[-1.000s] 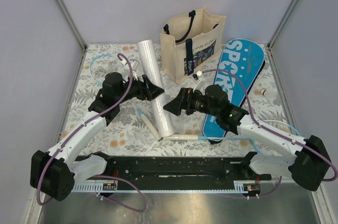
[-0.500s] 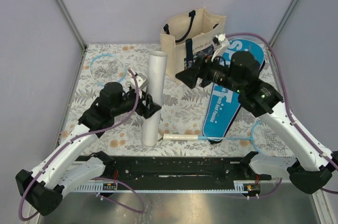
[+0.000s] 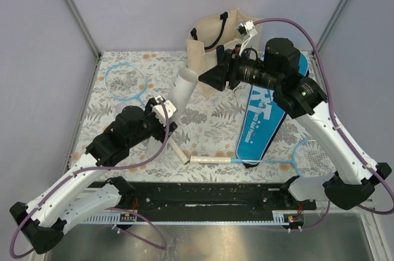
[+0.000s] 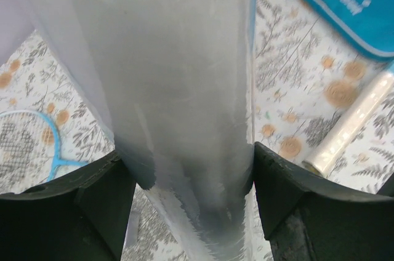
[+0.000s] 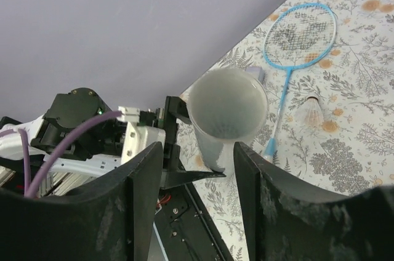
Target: Pack up the badminton gear
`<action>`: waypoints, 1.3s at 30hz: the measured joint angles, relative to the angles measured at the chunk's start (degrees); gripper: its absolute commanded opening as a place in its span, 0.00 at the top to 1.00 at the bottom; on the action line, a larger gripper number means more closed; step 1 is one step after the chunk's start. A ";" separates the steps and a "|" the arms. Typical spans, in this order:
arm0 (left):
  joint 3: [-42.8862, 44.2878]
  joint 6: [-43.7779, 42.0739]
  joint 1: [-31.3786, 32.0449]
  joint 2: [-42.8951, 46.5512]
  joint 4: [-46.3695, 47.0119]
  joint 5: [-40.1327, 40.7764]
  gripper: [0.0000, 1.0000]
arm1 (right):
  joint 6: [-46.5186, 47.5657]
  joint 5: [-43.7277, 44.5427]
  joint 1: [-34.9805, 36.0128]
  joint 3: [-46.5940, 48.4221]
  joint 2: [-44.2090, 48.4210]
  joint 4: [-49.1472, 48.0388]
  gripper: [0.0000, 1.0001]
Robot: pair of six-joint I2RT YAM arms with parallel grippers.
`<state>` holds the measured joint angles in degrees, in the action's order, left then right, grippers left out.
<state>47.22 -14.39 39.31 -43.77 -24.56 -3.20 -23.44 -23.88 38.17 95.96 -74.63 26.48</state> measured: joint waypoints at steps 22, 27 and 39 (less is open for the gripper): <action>-0.57 -5.18 6.14 -0.48 -5.46 9.14 0.54 | 0.55 -13.11 -0.04 3.93 -11.06 4.24 0.80; -0.98 -5.14 6.21 -0.48 -6.45 9.70 0.55 | 0.11 -13.11 -0.07 2.91 -11.06 4.55 1.00; -1.95 -4.66 6.78 1.75 -5.64 10.10 0.59 | -2.43 -13.49 -0.59 2.93 -10.27 4.85 1.00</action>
<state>45.28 -19.05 46.09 -42.02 -30.20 6.90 -25.87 -37.36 37.58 98.89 -84.90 31.33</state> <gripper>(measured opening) 0.721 0.018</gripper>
